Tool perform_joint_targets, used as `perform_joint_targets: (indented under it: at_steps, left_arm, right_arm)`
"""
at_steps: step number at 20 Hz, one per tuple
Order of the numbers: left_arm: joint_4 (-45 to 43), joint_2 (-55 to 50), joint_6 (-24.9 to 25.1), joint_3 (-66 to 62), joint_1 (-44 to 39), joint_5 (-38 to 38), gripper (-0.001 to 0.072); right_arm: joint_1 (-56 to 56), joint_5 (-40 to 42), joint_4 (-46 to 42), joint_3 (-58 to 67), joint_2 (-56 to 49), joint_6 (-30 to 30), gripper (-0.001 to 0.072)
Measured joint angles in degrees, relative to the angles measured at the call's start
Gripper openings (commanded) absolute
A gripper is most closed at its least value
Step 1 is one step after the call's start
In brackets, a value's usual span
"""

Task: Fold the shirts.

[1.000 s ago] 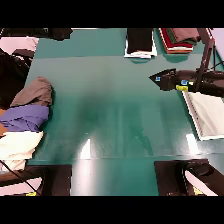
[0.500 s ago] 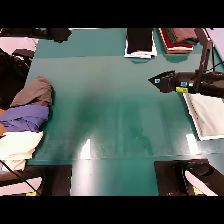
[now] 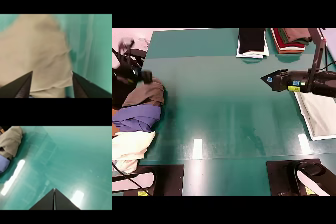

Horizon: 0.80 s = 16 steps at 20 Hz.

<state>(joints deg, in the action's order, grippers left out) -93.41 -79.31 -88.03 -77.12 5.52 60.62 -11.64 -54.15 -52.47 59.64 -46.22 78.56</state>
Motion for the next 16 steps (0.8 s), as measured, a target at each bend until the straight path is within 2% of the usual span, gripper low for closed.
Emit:
perform_joint_targets:
  at_steps: [2, 3, 5, 6, 9, 12, 16]
  left_arm:
    - [-0.28, -1.22, -0.22, 5.33, 1.36, -3.1, 0.0572]
    - [-0.33, -1.99, -0.24, 7.15, 1.73, -4.2, 0.0539]
    - [-0.37, -2.8, -0.46, 8.87, 2.27, -5.64, 0.0119]
    - [-0.39, -3.13, -0.46, 8.96, 2.4, -5.79, 0.0027]
    - [-0.68, -2.43, -0.46, 5.55, 2.67, -4.39, 0.0025]
    - [-0.63, 2.69, -0.44, -1.75, 1.75, -3.15, 0.0024]
    - [-0.48, 13.07, 1.51, -13.11, -4.98, -2.69, 0.0024]
  right_arm:
    - [0.0, 0.5, 0.0, 0.0, 0.0, 0.0, 0.0014]
    - [0.0, 0.81, 0.0, 0.0, 0.0, 0.0, 0.0014]
    - [0.0, 1.51, 0.0, 0.0, 0.0, 0.0, 0.0014]
    - [0.0, 1.81, 0.0, 0.0, 0.0, 0.0, 0.0014]
    - [0.0, 2.95, 0.02, 0.2, 0.04, 0.0, 0.0013]
    - [0.0, 3.78, 0.2, 2.8, 0.07, 0.04, 0.0013]
    - [1.66, 4.59, 0.11, 10.23, 0.07, 0.07, 0.0013]
